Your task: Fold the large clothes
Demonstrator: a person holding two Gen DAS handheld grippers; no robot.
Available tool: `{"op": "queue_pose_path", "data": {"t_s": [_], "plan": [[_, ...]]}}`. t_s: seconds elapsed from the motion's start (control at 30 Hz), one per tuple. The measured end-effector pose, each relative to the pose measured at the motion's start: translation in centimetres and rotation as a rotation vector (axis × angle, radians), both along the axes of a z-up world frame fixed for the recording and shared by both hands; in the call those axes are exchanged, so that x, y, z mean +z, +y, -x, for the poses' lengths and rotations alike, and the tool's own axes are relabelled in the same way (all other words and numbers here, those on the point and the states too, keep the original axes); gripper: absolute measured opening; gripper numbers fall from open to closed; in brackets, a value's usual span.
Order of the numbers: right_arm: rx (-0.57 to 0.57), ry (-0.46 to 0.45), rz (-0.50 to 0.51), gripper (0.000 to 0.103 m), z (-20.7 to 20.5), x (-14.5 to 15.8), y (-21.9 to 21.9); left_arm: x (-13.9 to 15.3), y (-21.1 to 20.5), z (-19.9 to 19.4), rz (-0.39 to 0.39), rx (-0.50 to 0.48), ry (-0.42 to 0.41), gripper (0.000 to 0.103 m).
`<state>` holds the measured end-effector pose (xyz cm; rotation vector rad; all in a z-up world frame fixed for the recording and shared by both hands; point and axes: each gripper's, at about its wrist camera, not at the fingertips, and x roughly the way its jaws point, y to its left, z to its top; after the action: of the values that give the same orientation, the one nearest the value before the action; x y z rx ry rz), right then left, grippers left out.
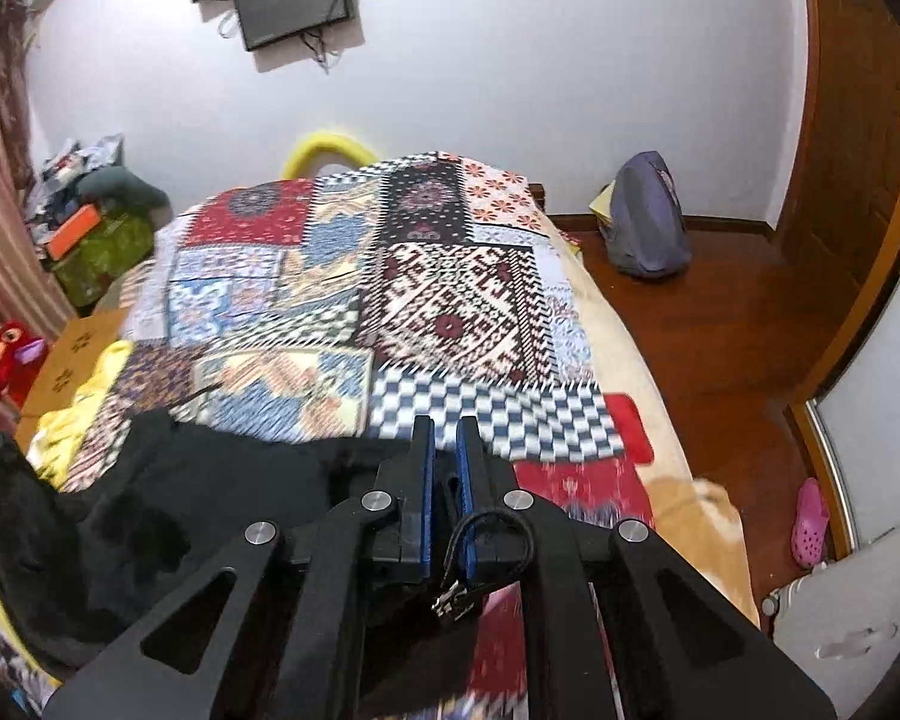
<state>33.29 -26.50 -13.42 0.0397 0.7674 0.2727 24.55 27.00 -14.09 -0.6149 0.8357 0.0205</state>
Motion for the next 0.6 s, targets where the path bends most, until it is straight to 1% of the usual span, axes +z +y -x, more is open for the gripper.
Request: {"op": "queue_pose_path", "data": {"t_s": [0.13, 0.17, 0.23, 0.27, 0.3, 0.33, 0.4, 0.5, 0.6], "plan": [[-0.045, 0.048, 0.016, 0.005, -4.1, -2.4, 0.4, -3.4, 0.3, -5.1, -0.033, 0.034, 0.053, 0.022], [-0.057, 0.064, 0.033, 0.002, -5.0, -3.2, 0.4, -4.4, 0.3, -6.3, -0.048, 0.040, 0.071, 0.022], [-0.097, 0.094, 0.080, 0.002, -6.8, -5.3, 0.5, -6.3, 0.4, -8.2, -0.073, 0.049, 0.098, 0.022], [-0.108, 0.128, 0.068, 0.002, -7.8, -6.4, 0.1, -7.1, 0.5, -8.9, -0.070, 0.056, 0.111, 0.022], [-0.124, 0.178, 0.030, 0.002, -8.6, -8.0, -0.5, -8.0, 0.6, -9.4, -0.062, 0.060, 0.125, 0.022], [-0.128, 0.209, 0.011, 0.002, -9.2, -8.9, -0.8, -9.1, 0.5, -10.2, -0.051, 0.057, 0.148, 0.023], [-0.130, 0.230, 0.026, 0.002, -9.3, -10.6, -0.8, -10.6, 0.1, -11.3, -0.050, 0.027, 0.182, 0.023], [-0.091, 0.225, 0.059, 0.003, -8.3, -11.2, 0.0, -10.7, -0.9, -11.7, -0.119, 0.001, 0.200, 0.026], [-0.079, 0.187, 0.091, 0.003, -7.3, -9.6, 0.0, -8.6, -1.9, -11.2, -0.227, -0.020, 0.195, 0.027]]}}
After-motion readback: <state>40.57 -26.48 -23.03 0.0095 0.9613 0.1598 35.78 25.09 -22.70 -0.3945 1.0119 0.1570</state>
